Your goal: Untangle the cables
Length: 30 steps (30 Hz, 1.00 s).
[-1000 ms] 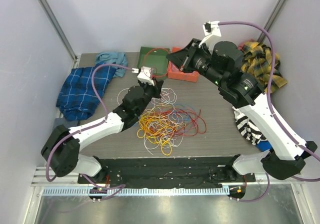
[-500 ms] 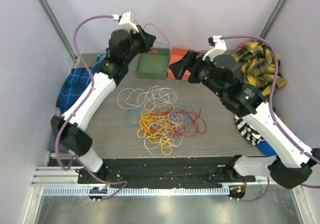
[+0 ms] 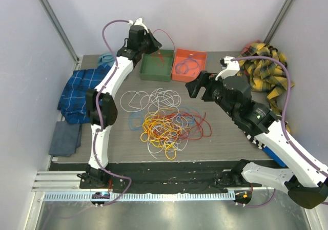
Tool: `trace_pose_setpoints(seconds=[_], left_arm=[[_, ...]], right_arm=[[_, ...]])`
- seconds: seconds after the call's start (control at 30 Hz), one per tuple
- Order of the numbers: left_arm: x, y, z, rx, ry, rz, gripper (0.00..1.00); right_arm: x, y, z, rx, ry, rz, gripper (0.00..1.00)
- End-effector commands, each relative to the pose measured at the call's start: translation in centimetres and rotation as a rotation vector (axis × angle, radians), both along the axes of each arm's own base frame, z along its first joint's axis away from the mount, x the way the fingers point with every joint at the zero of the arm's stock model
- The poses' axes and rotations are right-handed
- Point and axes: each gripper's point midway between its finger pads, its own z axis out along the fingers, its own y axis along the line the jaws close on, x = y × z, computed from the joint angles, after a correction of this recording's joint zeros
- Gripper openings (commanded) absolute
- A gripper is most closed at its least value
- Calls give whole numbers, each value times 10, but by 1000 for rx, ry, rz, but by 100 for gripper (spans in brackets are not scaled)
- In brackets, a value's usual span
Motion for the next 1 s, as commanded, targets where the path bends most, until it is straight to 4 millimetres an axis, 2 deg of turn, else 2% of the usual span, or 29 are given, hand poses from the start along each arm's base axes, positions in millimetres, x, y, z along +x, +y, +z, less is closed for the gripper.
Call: trace_pose_setpoints(seconds=[0.0,0.07,0.1,0.17,0.2,0.3,0.37,0.4,0.43,0.47,0.5,0.53,0.57,0.6,0.63,0.73,0.83,0.87,0.93,0.97], left_arm=[[25,1,27,-75,-72,-5,0],[34,-2,15,-83,-63,-4,0],[41,-4,-1,-86,-46,-4,0],[47,-7,-13,-104,-40,-4,0],[52,-9,-30,-102,-20,-2,0],[61,-11,-57,-112,7,5,0],[62,-18,-69,-122,27,-22,0],[63,-19,-67,-126,19,-28,0],[64,-20,-76,-121,33,-27,6],[64,-19,-76,-115,28,-28,32],[66,-17,-77,-104,25,-16,41],[66,-13,-68,-98,7,-4,54],[66,-11,-67,-80,-4,1,60],[68,-4,-62,-67,-18,24,82],[66,-1,-43,-65,-51,33,99],[65,14,-20,-42,-94,83,100],[53,31,24,-42,-168,135,100],[41,36,40,-45,-183,145,100],[33,47,57,-41,-221,187,100],[22,53,70,-31,-235,200,100]], right_arm=[[2,-13,-3,-12,-43,-45,93],[2,-12,-11,-27,-33,-39,92],[1,-11,-13,-32,-32,-35,92],[4,-9,-21,-51,-21,-33,92],[5,-8,-22,-56,-18,-28,92],[9,-2,-31,-81,-3,-15,92],[12,-2,-35,-92,2,-21,92],[13,-1,-37,-102,5,-22,92],[14,-1,-38,-103,8,-22,92],[15,-1,-40,-107,13,-23,92],[14,0,-40,-104,12,-21,92],[15,1,-40,-102,13,-20,92],[15,0,-41,-104,14,-24,92],[15,-1,-41,-101,15,-25,92],[15,-1,-41,-100,12,-28,92],[15,-3,-40,-96,12,-33,92],[13,-4,-40,-88,14,-38,92],[13,-5,-40,-85,12,-42,92],[12,-7,-42,-77,17,-54,92],[12,-8,-44,-75,23,-59,92]])
